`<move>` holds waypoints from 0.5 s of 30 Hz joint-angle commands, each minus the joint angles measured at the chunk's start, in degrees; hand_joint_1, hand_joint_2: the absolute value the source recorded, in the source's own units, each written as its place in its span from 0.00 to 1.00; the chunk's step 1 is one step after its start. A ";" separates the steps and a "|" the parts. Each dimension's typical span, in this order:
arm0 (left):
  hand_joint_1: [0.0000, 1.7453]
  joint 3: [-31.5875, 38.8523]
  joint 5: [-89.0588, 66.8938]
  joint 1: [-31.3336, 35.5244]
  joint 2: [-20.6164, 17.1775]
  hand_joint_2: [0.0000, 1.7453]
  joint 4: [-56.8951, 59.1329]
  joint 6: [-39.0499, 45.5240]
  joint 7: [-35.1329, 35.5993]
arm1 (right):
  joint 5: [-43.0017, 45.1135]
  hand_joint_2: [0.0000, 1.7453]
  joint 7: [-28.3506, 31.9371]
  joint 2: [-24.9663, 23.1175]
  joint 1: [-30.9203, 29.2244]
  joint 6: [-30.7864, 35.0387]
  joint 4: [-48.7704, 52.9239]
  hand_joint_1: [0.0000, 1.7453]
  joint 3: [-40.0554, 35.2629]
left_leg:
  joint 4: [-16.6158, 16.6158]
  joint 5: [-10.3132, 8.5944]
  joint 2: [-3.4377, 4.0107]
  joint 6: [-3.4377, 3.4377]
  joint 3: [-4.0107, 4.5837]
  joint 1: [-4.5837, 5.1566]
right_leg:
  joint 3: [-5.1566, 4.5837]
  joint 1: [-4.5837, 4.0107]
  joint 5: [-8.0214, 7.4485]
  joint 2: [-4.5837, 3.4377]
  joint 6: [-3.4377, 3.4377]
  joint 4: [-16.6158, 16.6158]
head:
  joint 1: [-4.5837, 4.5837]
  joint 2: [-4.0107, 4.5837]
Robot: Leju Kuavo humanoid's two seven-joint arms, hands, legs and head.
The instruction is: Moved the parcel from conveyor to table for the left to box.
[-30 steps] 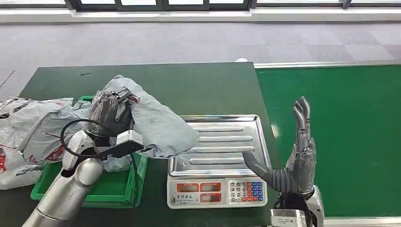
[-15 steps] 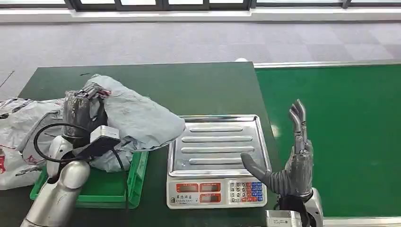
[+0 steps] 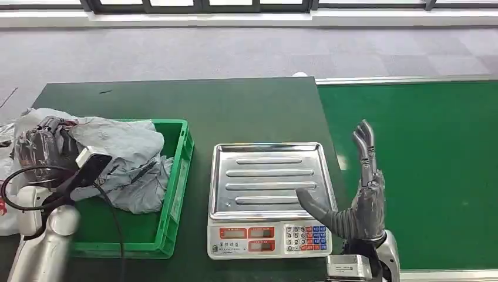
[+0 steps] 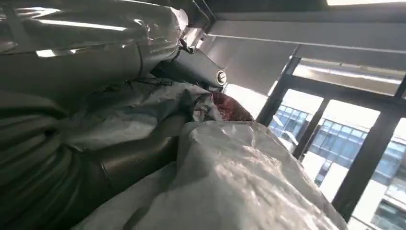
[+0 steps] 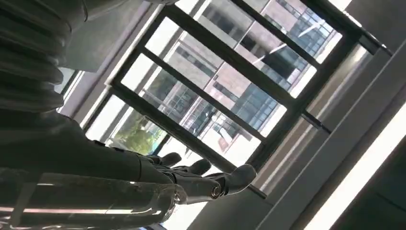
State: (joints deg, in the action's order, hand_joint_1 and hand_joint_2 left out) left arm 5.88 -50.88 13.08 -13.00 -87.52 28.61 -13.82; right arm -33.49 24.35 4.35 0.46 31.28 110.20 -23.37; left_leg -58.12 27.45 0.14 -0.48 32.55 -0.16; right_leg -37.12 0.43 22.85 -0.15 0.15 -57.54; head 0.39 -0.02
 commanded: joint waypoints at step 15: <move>0.00 -2.14 -10.95 4.57 2.87 0.00 24.71 -5.37 3.32 | -1.62 1.00 -1.60 -1.76 -2.94 -1.94 -1.64 0.00 0.37 | 0.20 -0.10 -0.14 -0.01 -0.23 0.03 | 0.20 0.01 -0.05 0.16 -0.02 0.16 | 0.00 0.00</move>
State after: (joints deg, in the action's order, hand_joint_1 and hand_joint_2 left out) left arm 8.72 -57.45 17.26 -12.81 -69.70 22.78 -12.33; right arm -34.62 22.97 3.69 -1.83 30.01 110.18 -23.37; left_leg -58.12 27.45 0.15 -0.49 32.47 -0.15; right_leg -37.11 0.43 22.82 -0.17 0.10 -57.54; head 0.39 -0.02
